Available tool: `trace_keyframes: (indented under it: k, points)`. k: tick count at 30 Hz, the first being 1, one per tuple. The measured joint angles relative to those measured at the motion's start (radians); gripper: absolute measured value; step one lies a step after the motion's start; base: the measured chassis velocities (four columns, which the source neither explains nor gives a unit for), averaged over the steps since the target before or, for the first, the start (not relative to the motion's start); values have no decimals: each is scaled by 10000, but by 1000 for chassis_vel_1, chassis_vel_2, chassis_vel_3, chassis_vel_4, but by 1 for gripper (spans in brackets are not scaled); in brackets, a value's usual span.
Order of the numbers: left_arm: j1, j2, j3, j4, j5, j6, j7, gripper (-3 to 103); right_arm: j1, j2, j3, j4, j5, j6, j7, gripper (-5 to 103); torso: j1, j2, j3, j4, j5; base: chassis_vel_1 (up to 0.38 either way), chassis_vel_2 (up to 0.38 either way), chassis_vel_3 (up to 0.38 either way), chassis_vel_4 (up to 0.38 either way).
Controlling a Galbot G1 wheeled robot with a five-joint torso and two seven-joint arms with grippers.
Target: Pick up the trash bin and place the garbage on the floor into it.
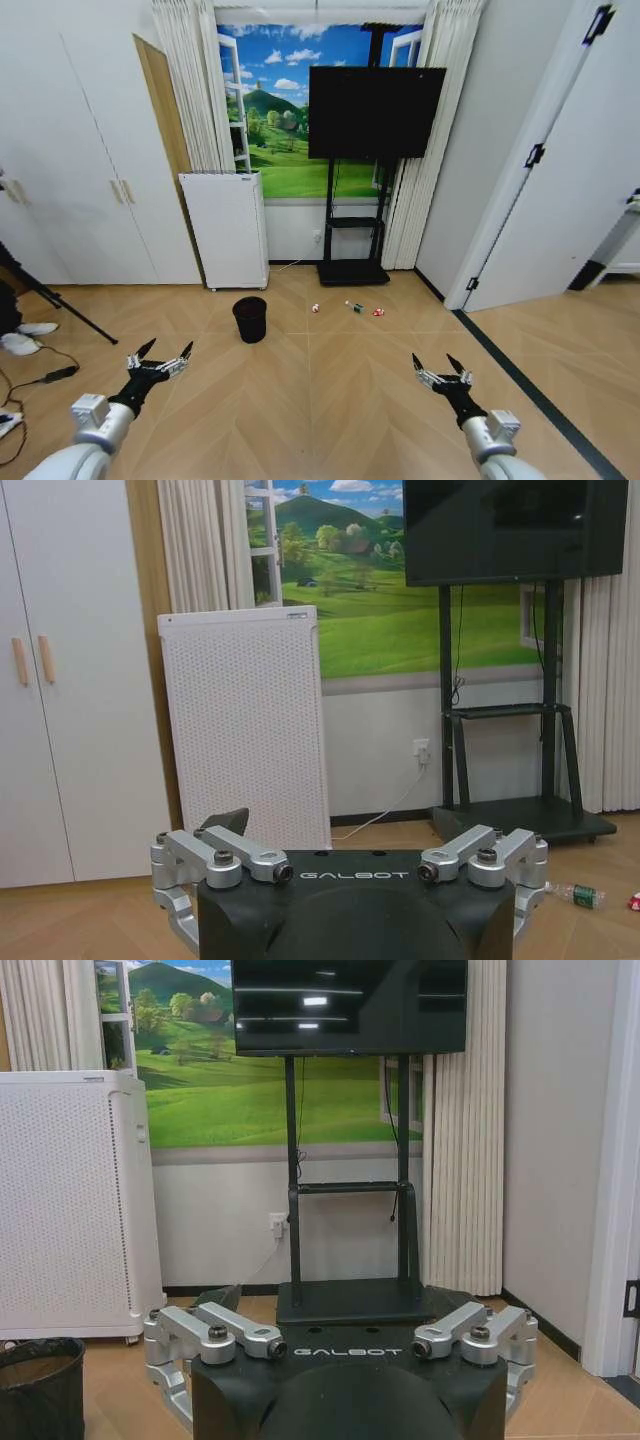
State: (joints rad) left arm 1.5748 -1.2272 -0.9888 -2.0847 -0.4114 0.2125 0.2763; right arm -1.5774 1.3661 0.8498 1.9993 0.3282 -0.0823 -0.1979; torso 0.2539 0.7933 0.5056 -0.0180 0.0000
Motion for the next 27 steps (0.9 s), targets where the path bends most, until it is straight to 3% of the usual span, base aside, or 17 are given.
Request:
trace_keyframes:
  k: [27]
  points:
    - [-88, 60, -32, 122, 40, -22, 8, 100, 58, -38, -29, -196, -240, -87, -272, 100, 0, -1, 0, 0, 0, 0, 0, 0, 0]
